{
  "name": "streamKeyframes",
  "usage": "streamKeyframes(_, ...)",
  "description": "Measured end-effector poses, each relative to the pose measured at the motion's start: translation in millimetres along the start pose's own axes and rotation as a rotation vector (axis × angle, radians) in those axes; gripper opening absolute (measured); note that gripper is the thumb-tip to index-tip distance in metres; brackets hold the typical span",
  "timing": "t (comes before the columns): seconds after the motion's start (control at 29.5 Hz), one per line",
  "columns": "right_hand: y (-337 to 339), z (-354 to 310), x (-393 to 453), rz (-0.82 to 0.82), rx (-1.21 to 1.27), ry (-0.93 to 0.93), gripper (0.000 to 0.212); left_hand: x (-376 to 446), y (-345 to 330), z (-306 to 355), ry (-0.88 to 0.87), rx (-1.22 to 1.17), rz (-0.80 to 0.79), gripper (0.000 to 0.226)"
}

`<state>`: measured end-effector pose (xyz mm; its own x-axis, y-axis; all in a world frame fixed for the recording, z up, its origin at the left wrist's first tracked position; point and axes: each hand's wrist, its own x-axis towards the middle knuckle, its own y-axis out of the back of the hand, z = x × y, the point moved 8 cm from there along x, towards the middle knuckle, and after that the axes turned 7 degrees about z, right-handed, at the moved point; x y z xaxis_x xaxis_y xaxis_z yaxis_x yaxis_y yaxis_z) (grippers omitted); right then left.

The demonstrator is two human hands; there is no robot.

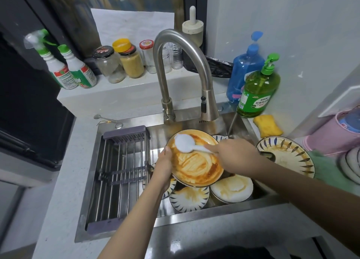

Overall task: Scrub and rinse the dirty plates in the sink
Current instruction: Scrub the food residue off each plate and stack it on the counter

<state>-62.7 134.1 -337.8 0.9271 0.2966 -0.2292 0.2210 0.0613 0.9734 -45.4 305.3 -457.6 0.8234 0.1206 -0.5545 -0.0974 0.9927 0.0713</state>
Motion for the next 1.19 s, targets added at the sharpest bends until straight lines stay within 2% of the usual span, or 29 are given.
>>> streamKeyframes(0.14, -1, 8, -9, -0.082, -0.019, 0.022, 0.048, 5, 7, -9, 0.048, -0.078, -0.004, 0.061)
streamKeyframes(0.27, 7, 15, -5, 0.003, -0.074, -0.038, 0.049, 1, 3, -4, 0.012, -0.064, -0.080, 0.059)
streamKeyframes(0.41, -5, -7, -15, -0.046, -0.037, 0.104, 0.053, 3, 7, -2, 0.012, -0.038, -0.056, 0.054)
streamKeyframes(0.54, -4, 37, -17, -0.024, 0.034, -0.080, 0.049, 4, 17, -8, 0.021, -0.116, -0.102, 0.051)
streamKeyframes(0.61, -12, 57, -17, 0.050, 0.236, -0.202, 0.048, 2, 19, -10, 0.033, -0.113, -0.126, 0.048)
streamKeyframes(0.71, -38, 69, -18, 0.141, 0.651, -0.354, 0.040, 8, 31, -17, 0.088, -0.177, -0.139, 0.062)
streamKeyframes(0.78, -66, 68, -19, 0.088, 0.960, -0.448, 0.031, 11, 35, -23, 0.125, -0.211, -0.157, 0.062)
streamKeyframes(0.81, -80, 64, -19, 0.041, 1.128, -0.497, 0.033, 11, 35, -26, 0.145, -0.231, -0.163, 0.059)
streamKeyframes(0.92, -108, 47, -12, -0.090, 1.521, -0.596, 0.056, 2, 25, -31, 0.207, -0.297, -0.232, 0.056)
streamKeyframes(0.98, -118, 34, -7, -0.163, 1.691, -0.603, 0.060, -2, 17, -38, 0.262, -0.319, -0.251, 0.056)
streamKeyframes(1.09, -122, 22, -5, -0.239, 1.845, -0.577, 0.037, -6, 7, -41, 0.303, -0.340, -0.270, 0.057)
streamKeyframes(1.19, -128, 20, -4, -0.249, 1.940, -0.595, 0.034, -2, 8, -40, 0.265, -0.261, -0.239, 0.059)
